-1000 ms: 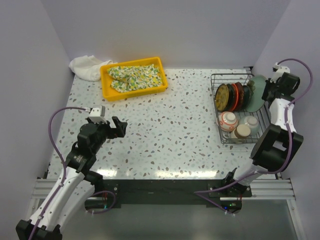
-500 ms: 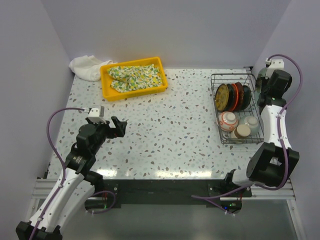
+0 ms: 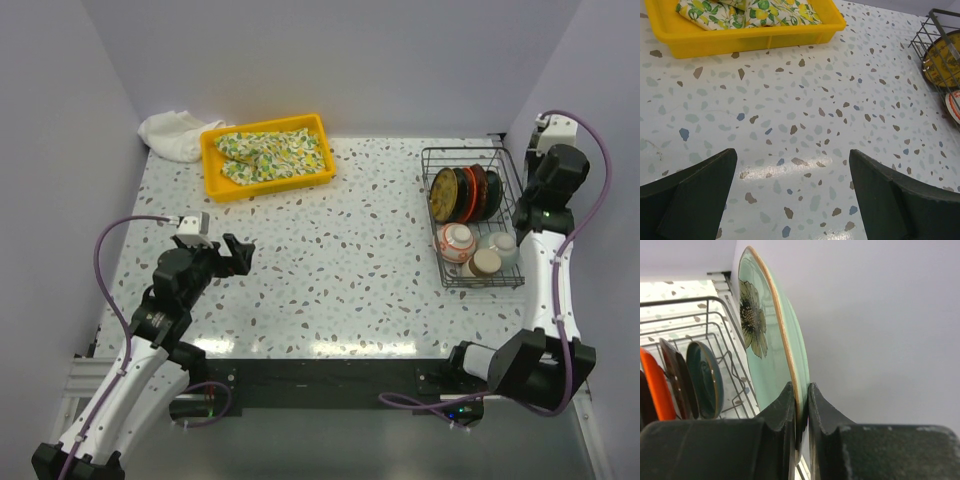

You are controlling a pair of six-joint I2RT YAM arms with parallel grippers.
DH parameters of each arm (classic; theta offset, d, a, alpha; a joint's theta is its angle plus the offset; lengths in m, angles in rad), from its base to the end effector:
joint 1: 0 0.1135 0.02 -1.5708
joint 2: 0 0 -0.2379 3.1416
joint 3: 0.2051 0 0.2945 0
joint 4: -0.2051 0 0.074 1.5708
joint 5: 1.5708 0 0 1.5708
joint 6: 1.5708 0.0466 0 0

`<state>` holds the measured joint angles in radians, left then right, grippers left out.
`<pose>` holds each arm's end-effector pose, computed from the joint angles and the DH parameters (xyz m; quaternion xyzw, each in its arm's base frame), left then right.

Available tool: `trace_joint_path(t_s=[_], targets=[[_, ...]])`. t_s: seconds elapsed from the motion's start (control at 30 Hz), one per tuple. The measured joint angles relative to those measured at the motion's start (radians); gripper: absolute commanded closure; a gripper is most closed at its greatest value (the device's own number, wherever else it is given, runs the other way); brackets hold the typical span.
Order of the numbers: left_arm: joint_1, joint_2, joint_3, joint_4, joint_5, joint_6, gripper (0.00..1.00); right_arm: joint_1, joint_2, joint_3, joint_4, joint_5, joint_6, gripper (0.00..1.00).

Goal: Unload the mixed dishes from the dish rack
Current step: Pick up the plate from the dish rack, then place the plate at the center of the board.

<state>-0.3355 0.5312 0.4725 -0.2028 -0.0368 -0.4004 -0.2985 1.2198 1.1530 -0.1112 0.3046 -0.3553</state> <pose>0.2108 -0.0717 0.2458 -0.0369 0.7923 -0.2054 0.5733 0.3270 -0.1153 0.3565 0.0758 0.7607 -0.3138 0.5631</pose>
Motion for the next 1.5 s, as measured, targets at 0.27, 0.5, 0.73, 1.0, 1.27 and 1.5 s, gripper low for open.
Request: trace_joint_path(t_s=[0.27,0.5,0.73,1.0,1.27,1.5], targets=[[-0.002,0.019,0.000,-0.001,0.004,0.000,0.00,0.064,-0.082,0.000,-0.020,-0.050,0.095,1.00],[-0.002,0.055,0.000,-0.001,0.011,-0.009,0.00,0.161,-0.142,-0.031,-0.062,-0.218,0.273,1.00],[-0.002,0.126,0.027,0.004,0.051,-0.038,0.00,0.261,-0.186,-0.121,-0.064,-0.368,0.463,1.00],[-0.006,0.223,0.048,0.076,0.127,-0.097,0.00,0.369,-0.195,-0.241,-0.052,-0.504,0.678,1.00],[-0.006,0.330,0.066,0.187,0.203,-0.158,0.01,0.452,-0.193,-0.362,0.027,-0.590,0.881,1.00],[-0.007,0.381,0.081,0.247,0.233,-0.187,0.01,0.536,-0.166,-0.441,0.119,-0.615,1.017,1.00]])
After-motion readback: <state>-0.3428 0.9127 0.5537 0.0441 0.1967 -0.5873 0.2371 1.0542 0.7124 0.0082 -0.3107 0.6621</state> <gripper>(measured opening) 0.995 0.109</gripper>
